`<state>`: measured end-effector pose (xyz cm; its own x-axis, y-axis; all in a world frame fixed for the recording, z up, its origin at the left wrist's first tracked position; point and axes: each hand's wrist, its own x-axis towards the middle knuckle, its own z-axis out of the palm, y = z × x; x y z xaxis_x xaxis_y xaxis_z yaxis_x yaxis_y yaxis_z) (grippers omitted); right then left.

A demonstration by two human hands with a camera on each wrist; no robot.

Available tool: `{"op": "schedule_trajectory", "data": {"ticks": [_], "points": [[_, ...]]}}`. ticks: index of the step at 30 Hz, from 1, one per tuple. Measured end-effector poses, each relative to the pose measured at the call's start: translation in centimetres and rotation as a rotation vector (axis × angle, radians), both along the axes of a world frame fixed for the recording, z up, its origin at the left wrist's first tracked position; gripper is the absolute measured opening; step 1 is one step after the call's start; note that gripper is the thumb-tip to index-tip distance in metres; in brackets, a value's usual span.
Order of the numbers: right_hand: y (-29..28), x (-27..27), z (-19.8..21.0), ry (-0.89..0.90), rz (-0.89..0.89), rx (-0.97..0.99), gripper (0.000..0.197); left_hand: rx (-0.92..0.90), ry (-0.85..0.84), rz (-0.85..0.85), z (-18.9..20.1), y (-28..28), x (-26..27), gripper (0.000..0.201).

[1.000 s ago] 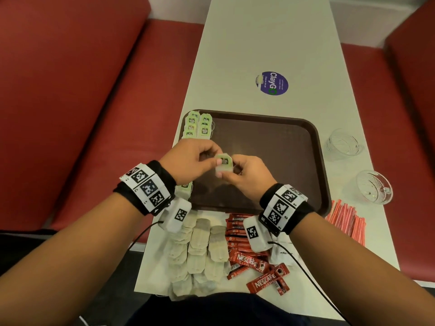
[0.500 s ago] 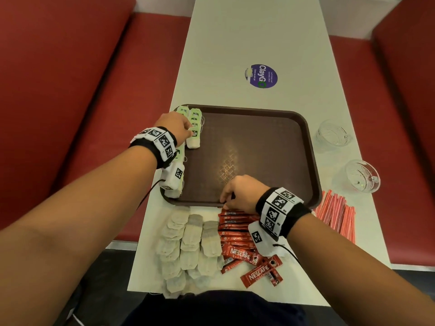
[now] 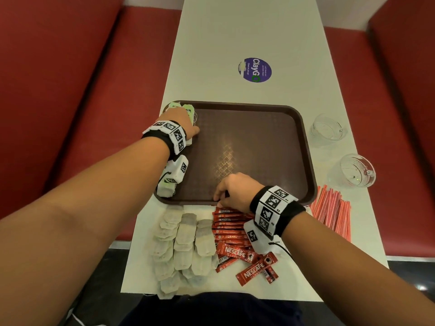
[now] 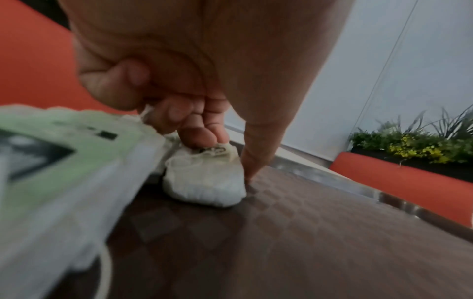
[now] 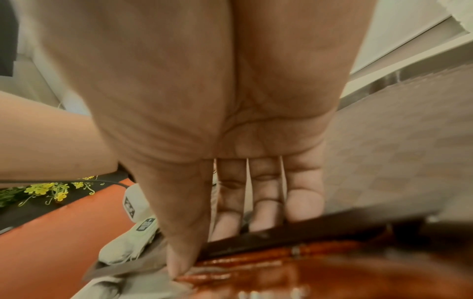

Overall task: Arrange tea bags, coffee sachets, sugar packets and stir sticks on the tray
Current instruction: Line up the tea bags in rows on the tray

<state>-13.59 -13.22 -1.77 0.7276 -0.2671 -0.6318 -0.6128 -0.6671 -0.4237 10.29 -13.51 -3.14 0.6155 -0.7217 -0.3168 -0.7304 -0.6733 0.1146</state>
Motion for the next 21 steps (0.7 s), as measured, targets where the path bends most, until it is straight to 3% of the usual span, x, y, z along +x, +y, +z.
{"op": "schedule_trajectory", "data": {"ticks": [7,10,12,15,21], "points": [[0.3,-0.3,0.2,-0.003,0.011,-0.018,0.017,-0.02,0.018,0.033,0.3,0.1,0.0,0.038],[0.7,-0.6,0.6,-0.026,0.057,-0.045,0.02,-0.153,0.068,0.006,2.3,1.4,-0.6,0.045],[1.1,-0.7,1.0,-0.069,0.098,-0.056,0.027,-0.294,0.168,-0.028,3.6,2.9,-1.6,0.029],[2.3,-1.1,1.6,-0.178,0.185,-0.056,0.031,-0.338,0.281,-0.203,5.5,6.5,-4.0,0.016],[4.8,-2.2,1.5,-0.168,0.343,0.015,0.041,-0.11,0.373,-0.55,5.8,13.8,-7.6,0.003]]}}
